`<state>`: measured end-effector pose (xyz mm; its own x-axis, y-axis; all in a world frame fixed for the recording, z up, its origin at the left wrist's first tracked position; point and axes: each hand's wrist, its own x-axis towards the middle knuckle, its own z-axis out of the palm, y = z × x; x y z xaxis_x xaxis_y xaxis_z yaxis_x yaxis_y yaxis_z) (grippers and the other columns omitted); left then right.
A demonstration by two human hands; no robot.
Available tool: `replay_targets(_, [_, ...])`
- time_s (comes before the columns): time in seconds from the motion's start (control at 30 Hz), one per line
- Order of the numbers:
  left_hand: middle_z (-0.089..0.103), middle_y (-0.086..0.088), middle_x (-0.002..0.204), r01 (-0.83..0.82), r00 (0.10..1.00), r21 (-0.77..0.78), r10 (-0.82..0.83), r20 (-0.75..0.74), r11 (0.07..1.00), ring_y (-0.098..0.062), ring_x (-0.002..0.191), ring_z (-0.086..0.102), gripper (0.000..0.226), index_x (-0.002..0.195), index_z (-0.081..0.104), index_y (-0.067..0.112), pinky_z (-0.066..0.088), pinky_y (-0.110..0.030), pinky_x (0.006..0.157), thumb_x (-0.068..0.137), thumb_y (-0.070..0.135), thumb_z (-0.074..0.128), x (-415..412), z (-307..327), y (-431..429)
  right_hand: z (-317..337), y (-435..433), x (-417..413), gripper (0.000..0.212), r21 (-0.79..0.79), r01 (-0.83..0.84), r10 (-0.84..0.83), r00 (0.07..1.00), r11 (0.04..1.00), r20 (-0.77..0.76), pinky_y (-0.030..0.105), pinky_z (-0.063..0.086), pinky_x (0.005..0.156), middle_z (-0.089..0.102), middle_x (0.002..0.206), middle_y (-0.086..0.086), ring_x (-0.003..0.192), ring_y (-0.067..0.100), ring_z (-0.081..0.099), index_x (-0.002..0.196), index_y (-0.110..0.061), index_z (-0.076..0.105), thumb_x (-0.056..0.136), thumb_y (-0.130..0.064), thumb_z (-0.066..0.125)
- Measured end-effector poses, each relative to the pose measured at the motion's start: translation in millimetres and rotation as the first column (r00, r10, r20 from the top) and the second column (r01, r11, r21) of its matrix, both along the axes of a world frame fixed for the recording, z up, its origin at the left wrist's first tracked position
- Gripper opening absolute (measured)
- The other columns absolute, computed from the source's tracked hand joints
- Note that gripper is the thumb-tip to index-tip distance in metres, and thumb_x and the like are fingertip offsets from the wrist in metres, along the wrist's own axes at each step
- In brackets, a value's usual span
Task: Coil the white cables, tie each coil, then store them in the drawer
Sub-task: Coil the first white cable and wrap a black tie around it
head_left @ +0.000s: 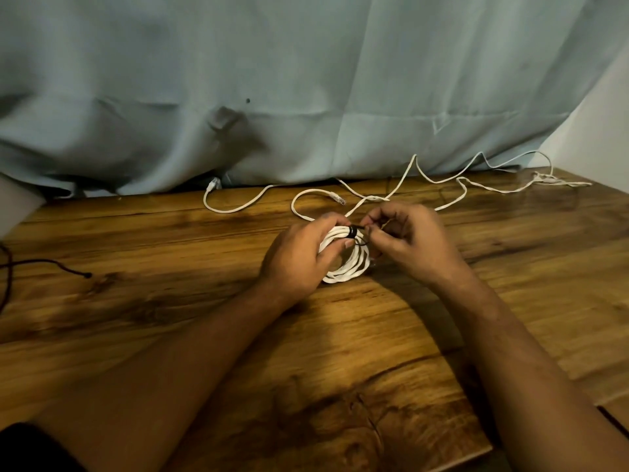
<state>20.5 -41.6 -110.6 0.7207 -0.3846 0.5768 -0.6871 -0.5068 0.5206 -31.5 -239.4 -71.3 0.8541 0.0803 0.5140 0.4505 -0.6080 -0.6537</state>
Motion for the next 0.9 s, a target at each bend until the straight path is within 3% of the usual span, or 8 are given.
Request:
replay_targets(0.1, [0.074, 0.014, 0.101, -0.028, 1.0, -0.026, 0.028, 0.0, 0.999, -0.009, 0.09, 0.067, 0.023, 0.12, 0.063, 0.037, 0.055, -0.039, 0.077, 0.098, 0.043, 0.062, 2.4, -0.3, 1.2, 0.3, -0.3, -0.4, 0.016, 0.002, 0.031, -0.031, 0.999, 1.0, -0.016, 0.055, 0.061, 0.067, 0.074, 0.075, 0.004, 0.066, 0.027, 0.074, 0.086, -0.019, 0.072, 0.09, -0.004, 0.066])
replay_targets(0.27, [0.073, 0.009, 0.098, -0.079, 0.996, 0.035, 0.077, 0.048, 0.996, -0.015, 0.084, 0.066, 0.024, 0.123, 0.058, 0.039, 0.055, -0.041, 0.071, 0.099, 0.046, 0.059, -1.0, -0.6, -0.6, 0.8, 1.2, -0.2, 0.014, -0.042, 0.103, -0.103, 0.995, 0.994, -0.01, 0.049, 0.062, 0.069, 0.074, 0.072, -0.001, 0.068, 0.022, 0.074, 0.083, -0.019, 0.073, 0.087, -0.006, 0.071])
replay_targets(0.57, [0.074, 0.009, 0.1, -0.03, 0.999, 0.044, 0.028, 0.045, 0.999, -0.015, 0.088, 0.068, 0.036, 0.123, 0.057, 0.041, 0.056, -0.043, 0.072, 0.093, 0.058, 0.046, 0.4, -1.4, 0.8, -3.4, -0.3, 2.5, 0.014, 0.008, -0.031, 0.031, 0.999, 0.999, -0.032, 0.05, 0.062, 0.07, 0.074, 0.08, 0.005, 0.07, 0.025, 0.073, 0.095, -0.015, 0.073, 0.097, -0.004, 0.065])
replay_targets(0.77, [0.074, 0.011, 0.102, 0.003, 0.999, 0.016, -0.003, 0.035, 1.0, -0.013, 0.091, 0.068, 0.03, 0.121, 0.061, 0.036, 0.055, -0.042, 0.075, 0.095, 0.05, 0.055, 0.8, -0.5, 1.5, -5.5, 3.5, 4.2, 0.011, 0.047, -0.02, 0.02, 1.0, 0.999, -0.006, 0.043, 0.062, 0.064, 0.075, 0.082, 0.005, 0.071, 0.028, 0.073, 0.1, -0.013, 0.075, 0.098, -0.006, 0.066])
replay_targets(0.9, [0.074, 0.012, 0.104, 0.01, 1.0, -0.006, -0.01, 0.015, 1.0, -0.011, 0.093, 0.068, 0.031, 0.121, 0.063, 0.034, 0.056, -0.043, 0.077, 0.096, 0.048, 0.056, 1.9, -0.5, 2.3, -7.0, 5.4, 5.3, 0.012, 0.07, -0.015, 0.015, 1.0, 0.997, 0.006, 0.042, 0.063, 0.066, 0.075, 0.084, -0.002, 0.074, 0.02, 0.072, 0.101, -0.018, 0.078, 0.096, -0.01, 0.071])
